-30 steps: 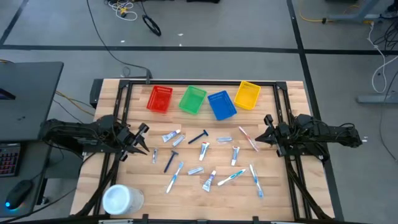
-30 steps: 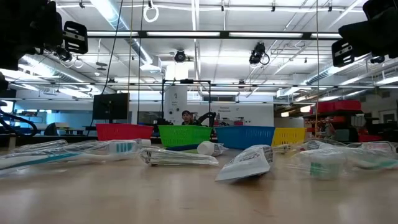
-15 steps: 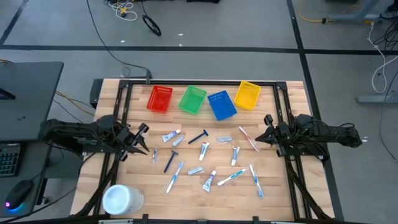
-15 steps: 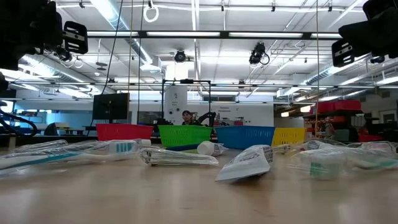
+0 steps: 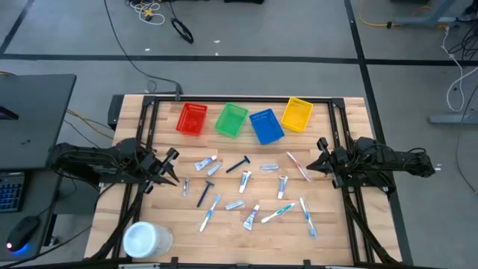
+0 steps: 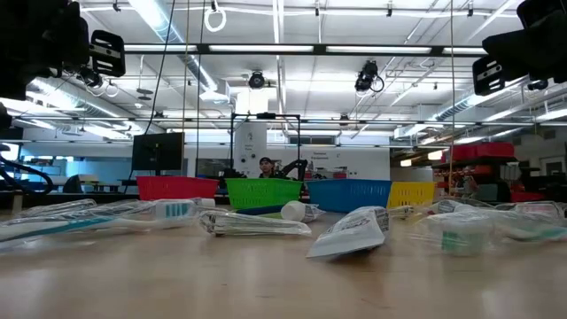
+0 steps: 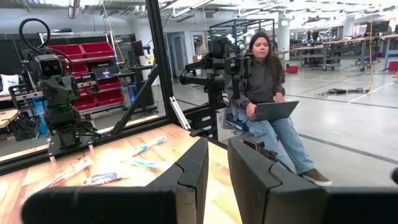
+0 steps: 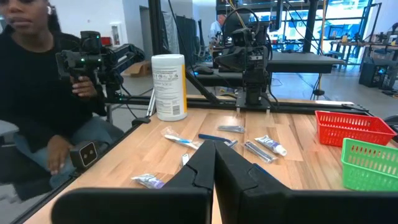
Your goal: Pick & Place Travel size toiletries
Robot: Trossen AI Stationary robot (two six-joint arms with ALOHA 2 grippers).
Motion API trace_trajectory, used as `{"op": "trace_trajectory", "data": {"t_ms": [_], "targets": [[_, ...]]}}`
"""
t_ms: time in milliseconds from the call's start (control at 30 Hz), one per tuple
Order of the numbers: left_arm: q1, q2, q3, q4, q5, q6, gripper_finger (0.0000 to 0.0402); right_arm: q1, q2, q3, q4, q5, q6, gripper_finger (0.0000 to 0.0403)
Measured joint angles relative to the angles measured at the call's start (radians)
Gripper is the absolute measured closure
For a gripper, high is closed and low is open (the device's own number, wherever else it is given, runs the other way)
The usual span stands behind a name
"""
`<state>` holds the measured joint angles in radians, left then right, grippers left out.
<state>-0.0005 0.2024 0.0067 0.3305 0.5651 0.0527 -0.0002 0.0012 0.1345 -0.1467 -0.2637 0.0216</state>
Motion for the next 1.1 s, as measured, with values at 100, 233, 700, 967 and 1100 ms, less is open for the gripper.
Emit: {"op": "trace_trajectory", "data": {"t_ms": [100, 233, 700, 967, 1100], "targets": [[0.0, 0.0, 0.0, 0.0, 0.0, -0.019, 0.0331, 0.0, 0.0, 0.0, 0.0, 0.0, 0.0, 0.0394], [0.0, 0.0, 0.0, 0.009, -0.019, -0.01, 0.0331, 0.0, 0.0, 0.0, 0.0, 0.0, 0.0, 0.0394], [0.0, 0.0, 0.0, 0.027, -0.042, -0.354, 0.0331, 0.0, 0.0, 0.0, 0.0, 0.0, 0.0, 0.0394], [0.0, 0.0, 0.0, 0.027, -0.245, -0.345, 0.0331, 0.0, 0.0, 0.0, 0.006, 0.003, -0.022, 0.0394], [0.0, 0.0, 0.0, 0.027, -0.303, -0.345, 0.0331, 0.0, 0.001, 0.0, 0.044, 0.027, -0.019, 0.0394]]}}
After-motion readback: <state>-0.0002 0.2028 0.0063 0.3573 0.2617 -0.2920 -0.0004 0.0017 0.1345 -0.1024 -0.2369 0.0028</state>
